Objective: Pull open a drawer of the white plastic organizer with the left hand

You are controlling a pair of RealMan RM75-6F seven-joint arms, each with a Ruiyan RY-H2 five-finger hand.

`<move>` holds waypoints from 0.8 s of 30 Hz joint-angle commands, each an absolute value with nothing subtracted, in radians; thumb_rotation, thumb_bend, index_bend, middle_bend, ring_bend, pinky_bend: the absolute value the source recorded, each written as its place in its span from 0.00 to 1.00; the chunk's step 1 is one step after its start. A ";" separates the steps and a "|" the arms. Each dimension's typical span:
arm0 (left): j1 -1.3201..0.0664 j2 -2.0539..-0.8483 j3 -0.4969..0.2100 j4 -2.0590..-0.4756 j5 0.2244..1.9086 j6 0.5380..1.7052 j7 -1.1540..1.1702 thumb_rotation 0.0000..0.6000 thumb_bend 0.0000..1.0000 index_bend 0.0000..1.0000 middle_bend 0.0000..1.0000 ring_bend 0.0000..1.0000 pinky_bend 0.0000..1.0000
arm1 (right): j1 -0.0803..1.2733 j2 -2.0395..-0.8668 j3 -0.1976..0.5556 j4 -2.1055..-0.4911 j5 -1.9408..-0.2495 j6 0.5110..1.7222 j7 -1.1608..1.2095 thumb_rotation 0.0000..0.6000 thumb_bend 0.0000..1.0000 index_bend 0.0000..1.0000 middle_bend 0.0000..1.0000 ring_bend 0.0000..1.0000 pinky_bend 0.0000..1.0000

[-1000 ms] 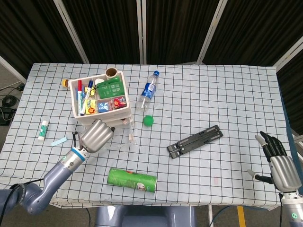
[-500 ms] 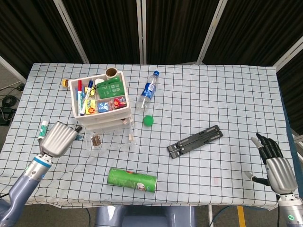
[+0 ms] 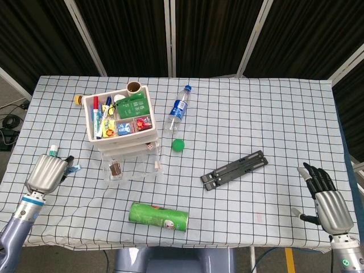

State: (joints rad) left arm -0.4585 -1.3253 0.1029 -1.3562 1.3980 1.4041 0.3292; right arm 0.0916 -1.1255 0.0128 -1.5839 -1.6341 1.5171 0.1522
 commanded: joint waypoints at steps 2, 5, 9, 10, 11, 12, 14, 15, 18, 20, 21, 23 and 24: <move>-0.442 -1.412 0.063 -1.254 1.376 1.376 0.294 1.00 0.55 0.56 1.00 0.96 0.87 | 0.092 -1.127 0.013 -1.584 -1.632 1.516 0.149 1.00 0.01 0.00 0.00 0.00 0.00; -0.437 -1.448 0.044 -1.215 1.376 1.371 0.283 1.00 0.54 0.54 1.00 0.95 0.87 | 0.093 -1.128 0.015 -1.583 -1.629 1.514 0.147 1.00 0.01 0.00 0.00 0.00 0.00; -0.423 -1.491 0.020 -1.181 1.388 1.397 0.269 1.00 0.40 0.48 1.00 0.93 0.86 | 0.094 -1.129 0.014 -1.582 -1.628 1.511 0.143 1.00 0.01 0.00 0.00 0.00 0.00; -0.418 -1.499 0.015 -1.177 1.391 1.406 0.261 1.00 0.36 0.46 1.00 0.92 0.86 | 0.095 -1.130 0.014 -1.581 -1.628 1.510 0.142 1.00 0.01 0.00 0.00 0.00 0.00; -0.414 -1.504 0.011 -1.176 1.393 1.413 0.255 1.00 0.31 0.44 1.00 0.91 0.86 | 0.095 -1.130 0.014 -1.581 -1.628 1.509 0.141 1.00 0.01 0.00 0.00 0.00 0.00; -0.412 -1.507 0.009 -1.176 1.394 1.416 0.252 1.00 0.26 0.41 1.00 0.91 0.85 | 0.095 -1.130 0.014 -1.581 -1.628 1.509 0.140 1.00 0.01 0.00 0.00 0.00 0.00; -0.400 -1.519 0.001 -1.177 1.401 1.440 0.234 1.00 0.21 0.38 1.00 0.90 0.85 | 0.095 -1.132 0.013 -1.581 -1.628 1.508 0.137 1.00 0.01 0.00 0.00 0.00 0.00; -0.394 -1.524 -0.002 -1.173 1.406 1.451 0.230 1.00 0.18 0.37 1.00 0.90 0.84 | 0.095 -1.132 0.013 -1.581 -1.629 1.509 0.136 1.00 0.01 0.00 0.00 0.00 0.00; -0.375 -1.531 -0.009 -1.168 1.423 1.489 0.222 1.00 0.15 0.36 0.99 0.88 0.81 | 0.095 -1.133 0.013 -1.581 -1.628 1.509 0.134 1.00 0.01 0.00 0.00 0.00 0.00; -0.361 -1.533 -0.012 -1.169 1.434 1.518 0.211 1.00 0.13 0.35 0.98 0.86 0.76 | 0.095 -1.133 0.014 -1.581 -1.627 1.510 0.135 1.00 0.01 0.00 0.00 0.00 0.00; -0.351 -1.534 -0.014 -1.171 1.443 1.541 0.197 1.00 0.12 0.35 0.97 0.84 0.74 | 0.095 -1.133 0.014 -1.581 -1.626 1.510 0.134 1.00 0.01 0.00 0.00 0.00 0.00; -0.336 -1.534 -0.012 -1.173 1.459 1.572 0.177 1.00 0.11 0.34 0.96 0.82 0.71 | 0.095 -1.134 0.014 -1.580 -1.625 1.508 0.133 1.00 0.01 0.00 0.00 0.00 0.00; -0.326 -1.534 -0.011 -1.172 1.471 1.594 0.166 1.00 0.10 0.35 0.96 0.82 0.70 | 0.095 -1.135 0.014 -1.580 -1.625 1.507 0.132 1.00 0.01 0.00 0.00 0.00 0.00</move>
State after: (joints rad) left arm -0.3456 -1.5319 -0.0106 -1.1716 1.4496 1.5615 0.1883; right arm 0.0953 -1.1345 0.0141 -1.5800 -1.6254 1.5075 0.1319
